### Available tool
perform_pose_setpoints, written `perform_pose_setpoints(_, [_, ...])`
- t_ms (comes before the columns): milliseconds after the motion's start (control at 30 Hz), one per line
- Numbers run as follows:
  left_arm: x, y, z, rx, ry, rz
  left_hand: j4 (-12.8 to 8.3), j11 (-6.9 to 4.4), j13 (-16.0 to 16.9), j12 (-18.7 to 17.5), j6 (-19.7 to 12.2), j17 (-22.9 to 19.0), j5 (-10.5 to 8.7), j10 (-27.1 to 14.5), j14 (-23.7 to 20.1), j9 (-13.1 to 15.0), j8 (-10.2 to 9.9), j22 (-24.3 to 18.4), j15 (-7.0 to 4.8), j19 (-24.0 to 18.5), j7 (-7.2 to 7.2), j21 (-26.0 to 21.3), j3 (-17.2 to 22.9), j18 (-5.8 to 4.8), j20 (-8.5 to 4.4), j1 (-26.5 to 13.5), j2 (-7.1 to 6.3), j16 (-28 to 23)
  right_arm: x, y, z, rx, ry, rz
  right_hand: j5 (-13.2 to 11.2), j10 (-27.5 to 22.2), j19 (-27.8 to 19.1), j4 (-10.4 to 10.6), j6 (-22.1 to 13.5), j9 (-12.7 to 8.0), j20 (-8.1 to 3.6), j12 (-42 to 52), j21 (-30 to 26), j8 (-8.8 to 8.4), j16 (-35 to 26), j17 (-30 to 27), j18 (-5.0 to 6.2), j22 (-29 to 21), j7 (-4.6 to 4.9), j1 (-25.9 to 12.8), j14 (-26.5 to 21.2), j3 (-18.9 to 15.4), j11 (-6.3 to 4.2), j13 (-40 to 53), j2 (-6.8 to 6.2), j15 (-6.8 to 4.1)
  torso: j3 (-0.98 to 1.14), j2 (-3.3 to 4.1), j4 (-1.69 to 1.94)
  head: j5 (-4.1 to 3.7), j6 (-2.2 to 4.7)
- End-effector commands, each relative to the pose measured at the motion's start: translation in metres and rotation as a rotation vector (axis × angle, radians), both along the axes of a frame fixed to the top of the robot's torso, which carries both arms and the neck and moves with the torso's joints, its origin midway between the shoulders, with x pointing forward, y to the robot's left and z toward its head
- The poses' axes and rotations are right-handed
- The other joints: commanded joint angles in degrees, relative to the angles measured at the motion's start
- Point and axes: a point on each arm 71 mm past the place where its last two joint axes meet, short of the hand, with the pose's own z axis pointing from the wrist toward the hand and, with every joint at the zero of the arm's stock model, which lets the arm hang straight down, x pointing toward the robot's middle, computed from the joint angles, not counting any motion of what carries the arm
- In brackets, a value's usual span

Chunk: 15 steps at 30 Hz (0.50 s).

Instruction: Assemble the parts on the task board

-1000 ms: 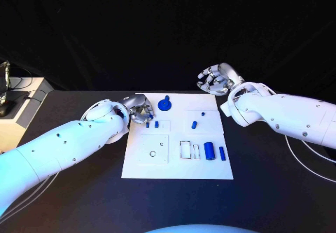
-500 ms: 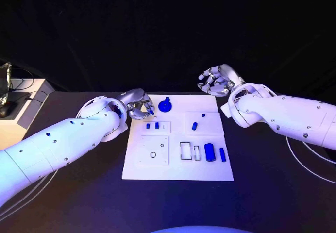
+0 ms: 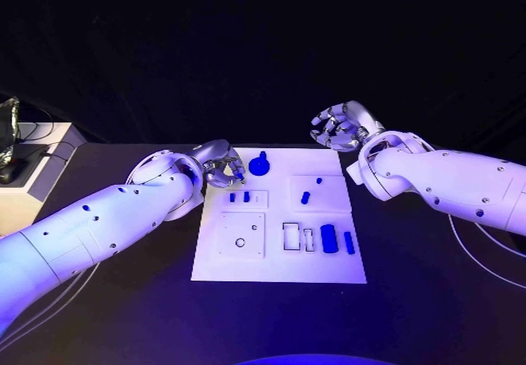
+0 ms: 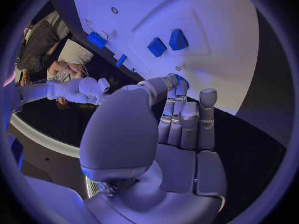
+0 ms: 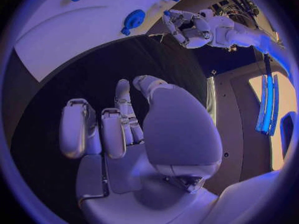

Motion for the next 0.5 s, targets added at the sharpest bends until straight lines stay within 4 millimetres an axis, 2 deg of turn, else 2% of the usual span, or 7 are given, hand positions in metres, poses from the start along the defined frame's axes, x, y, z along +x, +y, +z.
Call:
perform_pose_setpoints(33, [0.0013, -0.0015, -0.0028, 0.018, 0.011, -0.012, 0.0, -0.04, 0.1, -0.4, 0.3, -0.1, 0.09, 0.3, 0.3, 0.1, 0.2, 0.0, -0.02, 0.3, -0.02, 0.2, 0.3, -0.79, 0.03, -0.5, 0.18, 0.1, -0.0004, 0.0018, 0.0002, -0.009, -0.005, 0.014, 0.2, 0.0, 0.0, 0.1, 0.6, 0.1, -0.52, -0.3, -0.4, 0.20, -0.2, -0.1, 0.80, 2.7, 0.00, -0.4, 2.1, 0.3, -0.49, 0.0, -0.38, -0.41, 0.03, 0.05, -0.08, 0.06, -0.02])
perform_pose_setpoints(500, [0.0036, -0.0028, -0.0074, 0.037, 0.025, -0.013, -0.1, -0.04, 0.1, -0.5, 0.3, -0.2, 0.08, 0.3, 0.3, 0.0, 0.2, -0.1, -0.02, 0.2, -0.03, 0.2, 0.4, -0.77, 0.04, -0.6, 0.19, 0.1, -0.0004, 0.0028, 0.0003, -0.010, -0.006, 0.016, 0.2, 0.0, 0.0, 0.1, 0.6, 0.1, -0.52, -0.3, -0.4, 0.20, -0.2, -0.1, 0.80, 2.7, 0.00, -0.4, 2.1, 0.3, -0.49, 0.0, -0.38, -0.41, -0.01, -0.01, 0.00, -0.01, -0.20])
